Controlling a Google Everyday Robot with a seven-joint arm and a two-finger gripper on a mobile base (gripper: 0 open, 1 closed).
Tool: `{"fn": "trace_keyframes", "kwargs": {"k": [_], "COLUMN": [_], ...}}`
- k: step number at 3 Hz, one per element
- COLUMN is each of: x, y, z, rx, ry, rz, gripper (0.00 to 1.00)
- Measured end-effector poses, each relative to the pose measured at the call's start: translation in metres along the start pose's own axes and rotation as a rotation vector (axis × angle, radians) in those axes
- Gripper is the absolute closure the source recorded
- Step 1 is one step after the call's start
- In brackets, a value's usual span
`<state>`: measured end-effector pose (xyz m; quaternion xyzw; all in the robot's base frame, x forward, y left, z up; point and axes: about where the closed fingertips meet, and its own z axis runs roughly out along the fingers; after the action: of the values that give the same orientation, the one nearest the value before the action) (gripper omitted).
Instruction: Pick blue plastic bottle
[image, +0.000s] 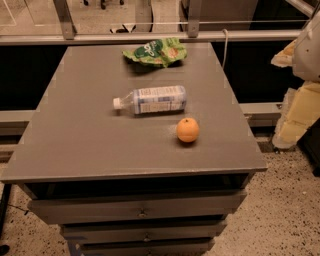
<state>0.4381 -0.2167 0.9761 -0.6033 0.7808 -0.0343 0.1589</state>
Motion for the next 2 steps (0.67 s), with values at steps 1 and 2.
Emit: {"fn": "trace_keyframes", "kwargs": {"k": [1, 2], "x": [0.0, -0.015], "y": [0.0, 0.0], "z": [0.0, 0.004], "rx": [0.0, 0.006], "ry": [0.0, -0.04], "rz": [0.0, -0.038], "gripper": [0.0, 0.0]}}
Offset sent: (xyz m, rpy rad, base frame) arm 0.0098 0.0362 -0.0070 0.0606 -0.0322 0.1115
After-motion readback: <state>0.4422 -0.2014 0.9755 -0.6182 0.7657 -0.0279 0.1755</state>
